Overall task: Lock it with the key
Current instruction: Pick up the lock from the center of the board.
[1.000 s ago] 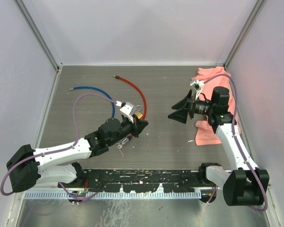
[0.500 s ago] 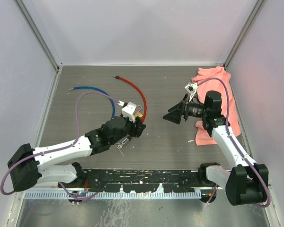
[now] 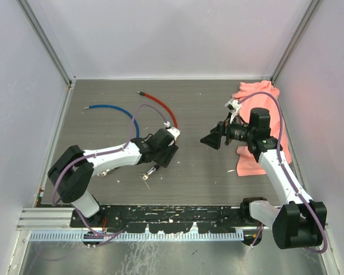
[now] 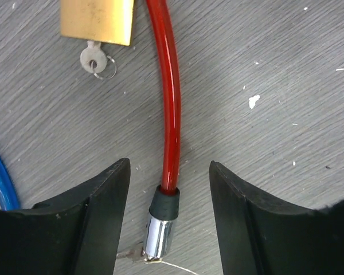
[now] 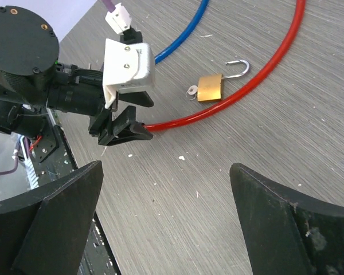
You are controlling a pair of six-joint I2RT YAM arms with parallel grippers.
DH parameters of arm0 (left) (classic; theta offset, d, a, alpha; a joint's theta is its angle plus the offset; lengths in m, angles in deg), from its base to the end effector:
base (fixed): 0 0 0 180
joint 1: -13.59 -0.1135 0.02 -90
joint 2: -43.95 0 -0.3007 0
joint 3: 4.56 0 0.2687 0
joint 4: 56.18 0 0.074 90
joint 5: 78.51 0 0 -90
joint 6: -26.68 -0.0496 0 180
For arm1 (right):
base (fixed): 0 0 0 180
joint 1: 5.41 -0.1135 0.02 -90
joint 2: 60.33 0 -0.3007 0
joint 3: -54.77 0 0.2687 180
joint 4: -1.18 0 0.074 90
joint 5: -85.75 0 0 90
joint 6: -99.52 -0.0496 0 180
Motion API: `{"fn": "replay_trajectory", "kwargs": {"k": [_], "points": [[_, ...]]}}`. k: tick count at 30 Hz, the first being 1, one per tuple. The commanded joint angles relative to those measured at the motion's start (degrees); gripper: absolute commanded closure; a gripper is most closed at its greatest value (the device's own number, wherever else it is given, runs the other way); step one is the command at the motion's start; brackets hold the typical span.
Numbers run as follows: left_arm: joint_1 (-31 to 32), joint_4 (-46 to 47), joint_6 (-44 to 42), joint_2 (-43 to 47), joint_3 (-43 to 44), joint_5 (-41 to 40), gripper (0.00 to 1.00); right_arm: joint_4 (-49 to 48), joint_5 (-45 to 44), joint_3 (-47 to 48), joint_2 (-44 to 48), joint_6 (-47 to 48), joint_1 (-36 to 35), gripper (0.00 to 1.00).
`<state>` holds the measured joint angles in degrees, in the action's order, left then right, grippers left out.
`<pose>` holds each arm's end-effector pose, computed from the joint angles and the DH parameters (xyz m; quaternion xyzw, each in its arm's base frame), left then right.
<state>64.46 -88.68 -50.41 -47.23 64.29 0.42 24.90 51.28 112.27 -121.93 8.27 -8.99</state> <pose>0.2254 -0.2619 0.2118 0.2810 0.9067 -0.0808 0.3039 0.2323 0.0555 0.3112 -0.2559 0.7527 0.4178 0.4397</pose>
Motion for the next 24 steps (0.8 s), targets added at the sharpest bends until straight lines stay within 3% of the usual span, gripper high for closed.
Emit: {"fn": "replay_trajectory", "kwargs": {"k": [1,15,18,21,24], "points": [[-0.03,-6.75,-3.97,-3.98,5.69,1.04,0.43,0.59,-0.77,2.6,1.58,2.52,0.58,0.02],[-1.44,-4.38,-3.04,-9.83,5.67,8.45,0.63,1.08,-0.29,2.85,1.75,2.76,0.69,0.02],[-1.93,-3.93,-2.98,-10.31,5.44,9.49,0.75,1.14,-0.26,2.86,1.76,2.8,0.68,0.02],[-2.48,-3.55,-3.11,-9.79,5.07,9.98,0.96,1.14,-0.11,2.78,1.7,2.87,0.67,0.02],[-2.65,-4.36,-3.79,-7.33,5.71,8.95,1.0,1.14,-0.07,2.73,1.68,3.03,0.67,0.02]]}}
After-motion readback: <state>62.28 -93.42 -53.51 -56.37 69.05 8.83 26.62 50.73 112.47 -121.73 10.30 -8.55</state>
